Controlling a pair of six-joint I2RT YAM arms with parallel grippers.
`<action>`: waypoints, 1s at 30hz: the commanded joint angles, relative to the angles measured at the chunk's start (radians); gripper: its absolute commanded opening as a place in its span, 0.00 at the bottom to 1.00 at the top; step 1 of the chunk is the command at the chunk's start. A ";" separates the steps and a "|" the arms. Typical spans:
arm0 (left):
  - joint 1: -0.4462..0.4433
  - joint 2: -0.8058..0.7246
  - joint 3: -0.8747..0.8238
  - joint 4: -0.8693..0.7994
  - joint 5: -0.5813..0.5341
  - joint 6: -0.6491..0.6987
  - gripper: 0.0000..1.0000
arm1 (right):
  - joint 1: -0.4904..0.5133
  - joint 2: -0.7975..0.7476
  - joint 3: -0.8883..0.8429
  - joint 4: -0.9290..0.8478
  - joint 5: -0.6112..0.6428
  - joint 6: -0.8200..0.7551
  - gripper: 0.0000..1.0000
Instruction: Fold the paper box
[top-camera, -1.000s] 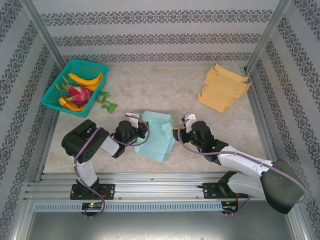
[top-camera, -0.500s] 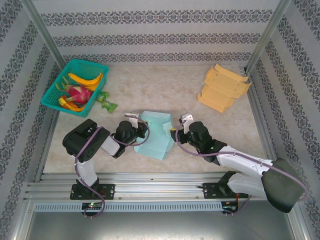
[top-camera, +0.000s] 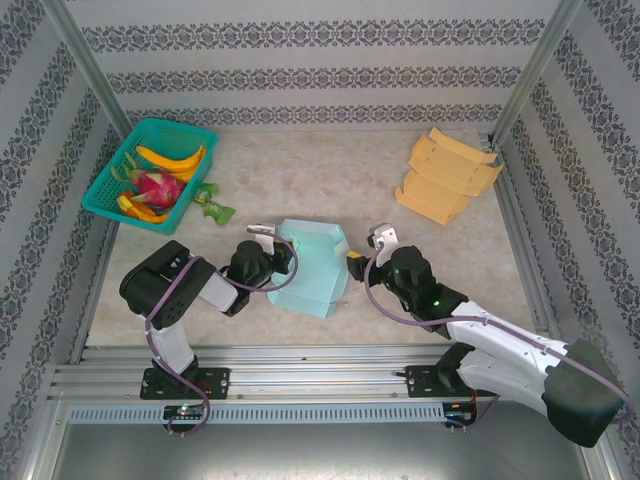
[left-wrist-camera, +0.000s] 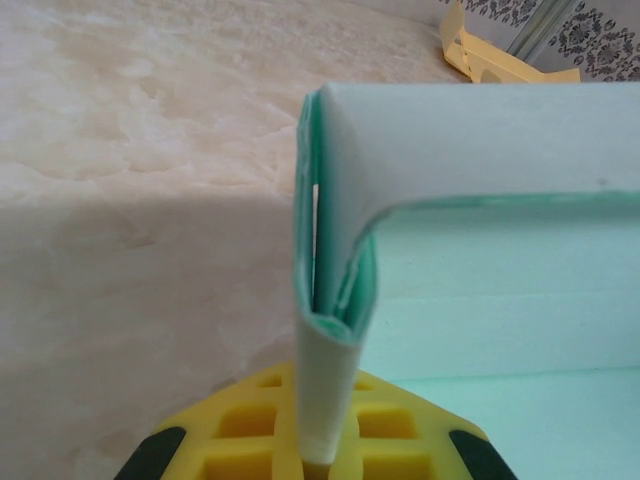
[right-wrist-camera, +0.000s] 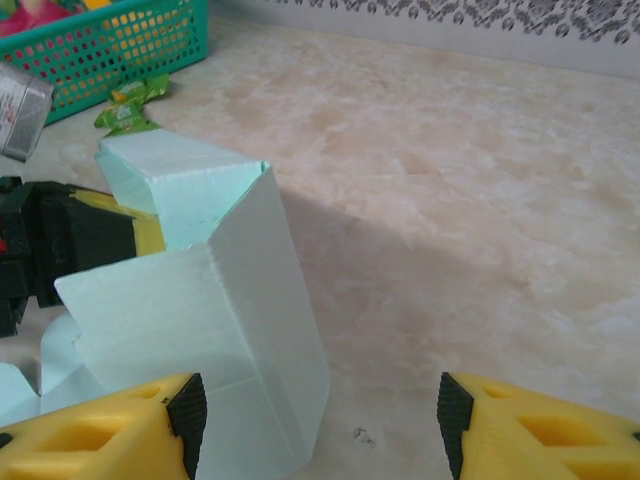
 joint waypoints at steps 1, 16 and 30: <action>0.012 -0.021 -0.009 0.010 0.005 0.007 0.00 | -0.003 0.050 0.006 0.026 -0.059 -0.017 0.64; 0.011 0.007 0.008 0.041 0.075 0.004 0.00 | 0.041 0.258 0.121 0.050 -0.063 -0.044 0.59; -0.138 0.012 0.010 0.032 -0.273 0.159 0.00 | 0.106 0.407 0.171 0.157 0.184 -0.038 0.51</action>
